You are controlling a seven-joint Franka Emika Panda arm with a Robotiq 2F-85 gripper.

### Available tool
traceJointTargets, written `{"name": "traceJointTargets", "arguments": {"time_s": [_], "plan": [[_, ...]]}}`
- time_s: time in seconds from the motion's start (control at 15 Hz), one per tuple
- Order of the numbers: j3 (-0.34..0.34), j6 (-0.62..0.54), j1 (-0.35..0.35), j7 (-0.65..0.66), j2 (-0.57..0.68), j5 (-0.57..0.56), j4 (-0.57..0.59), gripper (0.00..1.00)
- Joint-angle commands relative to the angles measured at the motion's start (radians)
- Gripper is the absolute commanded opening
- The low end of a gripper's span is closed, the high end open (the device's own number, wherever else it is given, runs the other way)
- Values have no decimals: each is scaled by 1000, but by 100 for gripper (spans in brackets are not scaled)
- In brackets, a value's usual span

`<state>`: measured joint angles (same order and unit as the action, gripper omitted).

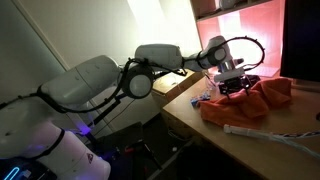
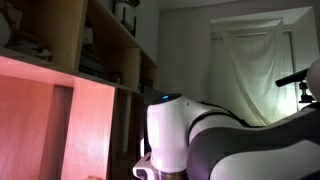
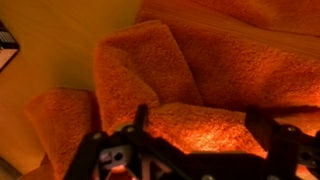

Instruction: Pick up the towel and wipe the screen of the computer monitor

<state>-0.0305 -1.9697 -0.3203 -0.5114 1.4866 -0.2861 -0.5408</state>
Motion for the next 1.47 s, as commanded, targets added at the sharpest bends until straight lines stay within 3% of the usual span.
{"name": "traceJointTargets", "arguments": {"time_s": [0.0, 0.6, 1.4], "plan": [[0, 9, 0, -1, 0, 0, 4, 100], [0, 10, 0, -1, 0, 0, 4, 100], [41, 8, 29, -110, 1, 19, -25, 100]]}}
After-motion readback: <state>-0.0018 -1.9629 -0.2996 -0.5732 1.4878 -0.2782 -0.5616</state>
